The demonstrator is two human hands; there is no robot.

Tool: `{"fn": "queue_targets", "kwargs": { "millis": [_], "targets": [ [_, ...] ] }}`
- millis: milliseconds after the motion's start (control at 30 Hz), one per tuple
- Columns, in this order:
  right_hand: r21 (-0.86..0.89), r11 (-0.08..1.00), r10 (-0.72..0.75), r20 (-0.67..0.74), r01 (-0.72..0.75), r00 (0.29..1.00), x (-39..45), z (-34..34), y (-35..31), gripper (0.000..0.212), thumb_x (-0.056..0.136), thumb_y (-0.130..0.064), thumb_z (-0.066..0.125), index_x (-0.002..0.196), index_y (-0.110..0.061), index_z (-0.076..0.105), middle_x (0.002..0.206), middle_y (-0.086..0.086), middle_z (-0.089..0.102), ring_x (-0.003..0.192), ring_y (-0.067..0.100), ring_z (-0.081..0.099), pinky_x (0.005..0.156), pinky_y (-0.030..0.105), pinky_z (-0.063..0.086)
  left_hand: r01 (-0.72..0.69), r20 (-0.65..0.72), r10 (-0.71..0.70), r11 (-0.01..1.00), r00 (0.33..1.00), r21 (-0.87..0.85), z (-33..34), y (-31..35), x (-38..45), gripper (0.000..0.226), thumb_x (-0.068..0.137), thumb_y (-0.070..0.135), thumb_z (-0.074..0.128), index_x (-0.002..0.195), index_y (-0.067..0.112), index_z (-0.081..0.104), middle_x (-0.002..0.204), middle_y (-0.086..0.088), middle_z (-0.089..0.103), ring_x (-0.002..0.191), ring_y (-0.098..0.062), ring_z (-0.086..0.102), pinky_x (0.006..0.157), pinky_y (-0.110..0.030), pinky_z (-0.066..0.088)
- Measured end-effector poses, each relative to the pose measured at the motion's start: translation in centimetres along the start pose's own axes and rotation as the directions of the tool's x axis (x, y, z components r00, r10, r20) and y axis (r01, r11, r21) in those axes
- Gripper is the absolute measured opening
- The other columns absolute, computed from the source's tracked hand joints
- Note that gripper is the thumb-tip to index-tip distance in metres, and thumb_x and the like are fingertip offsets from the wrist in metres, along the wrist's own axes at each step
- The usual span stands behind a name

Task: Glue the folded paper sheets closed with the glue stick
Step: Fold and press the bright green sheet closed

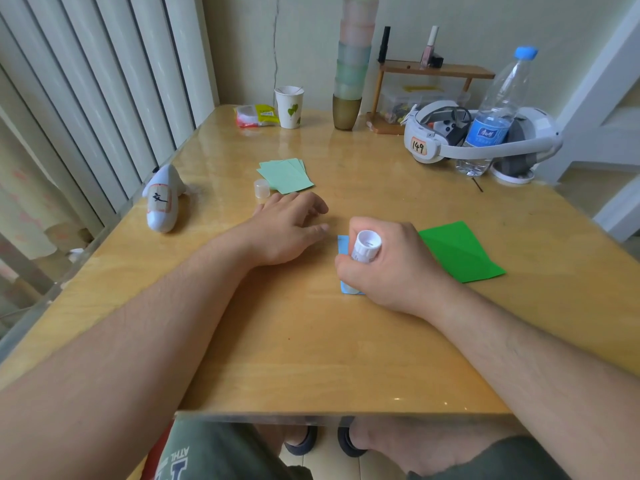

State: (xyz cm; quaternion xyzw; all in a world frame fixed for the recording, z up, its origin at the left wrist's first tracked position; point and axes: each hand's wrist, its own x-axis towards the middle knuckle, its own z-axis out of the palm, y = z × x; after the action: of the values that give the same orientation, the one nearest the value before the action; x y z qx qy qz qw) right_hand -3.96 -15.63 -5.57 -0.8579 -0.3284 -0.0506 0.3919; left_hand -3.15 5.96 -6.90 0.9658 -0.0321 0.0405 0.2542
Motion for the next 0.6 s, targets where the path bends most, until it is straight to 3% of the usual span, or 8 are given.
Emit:
{"fn": "queue_targets", "kwargs": {
  "millis": [67, 133, 267, 333, 400, 467, 533, 600],
  "targets": [
    [0.108, 0.993, 0.036, 0.027, -0.039, 0.999, 0.1, 0.1, 0.2, 0.034, 0.082, -0.023, 0.080, 0.066, -0.015, 0.050, 0.054, -0.010, 0.045, 0.056, 0.009, 0.037, 0.051, 0.021, 0.032, 0.011, 0.002, -0.011, 0.989, 1.000, -0.147, 0.0, -0.5, 0.3, 0.021, 0.099, 0.045, 0.052, 0.119, 0.041, 0.053, 0.120, 0.014, 0.055, 0.118, -0.018, 0.048, 0.109, -0.043, 0.041],
    [0.325, 0.942, 0.077, 0.028, -0.082, 0.997, 0.6, -0.1, 0.3, 0.028, 0.081, -0.032, 0.082, 0.070, -0.021, 0.058, 0.059, -0.011, 0.051, 0.058, 0.010, 0.045, 0.055, 0.024, 0.038, 0.034, -0.027, -0.044, 0.958, 0.999, -0.286, 0.0, -0.6, 0.4, 0.015, 0.103, 0.031, 0.052, 0.115, 0.038, 0.057, 0.116, 0.012, 0.058, 0.106, -0.015, 0.053, 0.097, -0.033, 0.047],
    [0.732, 0.674, 0.209, -0.067, -0.094, 0.976, 2.5, -1.7, 0.6, 0.021, 0.075, -0.035, 0.085, 0.077, -0.027, 0.066, 0.072, 0.004, 0.066, 0.063, 0.018, 0.059, 0.060, 0.031, 0.048, 0.054, -0.116, -0.118, 0.890, 0.986, -0.453, -0.3, -0.5, 0.5, 0.025, 0.102, 0.011, 0.057, 0.107, 0.033, 0.068, 0.111, 0.004, 0.066, 0.091, -0.013, 0.062, 0.073, -0.016, 0.049],
    [0.783, 0.611, 0.265, -0.067, -0.113, 0.962, 3.6, -2.3, 0.5, 0.025, 0.078, -0.028, 0.086, 0.087, -0.022, 0.064, 0.081, 0.007, 0.073, 0.068, 0.018, 0.062, 0.064, 0.030, 0.049, 0.027, -0.162, -0.125, 0.865, 0.979, -0.501, -0.7, 0.0, 0.3, 0.015, 0.101, 0.020, 0.066, 0.104, 0.033, 0.073, 0.105, 0.008, 0.070, 0.090, -0.013, 0.065, 0.076, -0.020, 0.054],
    [0.797, 0.586, 0.309, -0.054, -0.146, 0.950, 4.5, -2.3, 0.4, 0.030, 0.080, -0.024, 0.088, 0.093, -0.020, 0.062, 0.091, 0.007, 0.075, 0.072, 0.015, 0.060, 0.064, 0.029, 0.046, -0.016, -0.182, -0.110, 0.815, 0.977, -0.579, -0.9, 0.3, 0.1, 0.011, 0.095, 0.037, 0.075, 0.105, 0.037, 0.078, 0.099, 0.019, 0.070, 0.100, -0.021, 0.067, 0.088, -0.038, 0.061],
    [0.799, 0.572, 0.351, -0.034, -0.185, 0.936, 5.3, -2.0, 0.2, 0.025, 0.084, -0.022, 0.085, 0.092, -0.021, 0.061, 0.097, 0.008, 0.075, 0.074, 0.012, 0.057, 0.064, 0.025, 0.042, -0.068, -0.192, -0.077, 0.760, 0.978, -0.646, -1.1, 0.8, -0.3, 0.022, 0.089, 0.050, 0.076, 0.109, 0.043, 0.079, 0.105, 0.019, 0.073, 0.103, -0.020, 0.065, 0.093, -0.052, 0.060],
    [0.788, 0.581, 0.374, -0.036, -0.203, 0.927, 5.9, -1.3, 0.1, 0.021, 0.088, -0.022, 0.083, 0.092, -0.020, 0.062, 0.095, 0.006, 0.074, 0.070, 0.006, 0.056, 0.060, 0.018, 0.043, -0.101, -0.202, -0.051, 0.732, 0.978, -0.674, -1.1, 1.1, -0.3, 0.029, 0.092, 0.053, 0.072, 0.119, 0.043, 0.077, 0.125, 0.001, 0.073, 0.109, -0.012, 0.063, 0.101, -0.055, 0.054],
    [0.796, 0.570, 0.383, -0.038, -0.204, 0.923, 6.3, -0.3, 0.0, 0.020, 0.090, -0.022, 0.081, 0.095, -0.017, 0.062, 0.085, 0.000, 0.072, 0.063, 0.001, 0.055, 0.058, 0.013, 0.043, -0.141, -0.202, -0.010, 0.686, 0.979, -0.714, -1.0, 1.4, -0.4, 0.032, 0.102, 0.042, 0.065, 0.131, 0.030, 0.073, 0.132, -0.001, 0.072, 0.125, -0.008, 0.062, 0.113, -0.048, 0.048]
  ]
}}
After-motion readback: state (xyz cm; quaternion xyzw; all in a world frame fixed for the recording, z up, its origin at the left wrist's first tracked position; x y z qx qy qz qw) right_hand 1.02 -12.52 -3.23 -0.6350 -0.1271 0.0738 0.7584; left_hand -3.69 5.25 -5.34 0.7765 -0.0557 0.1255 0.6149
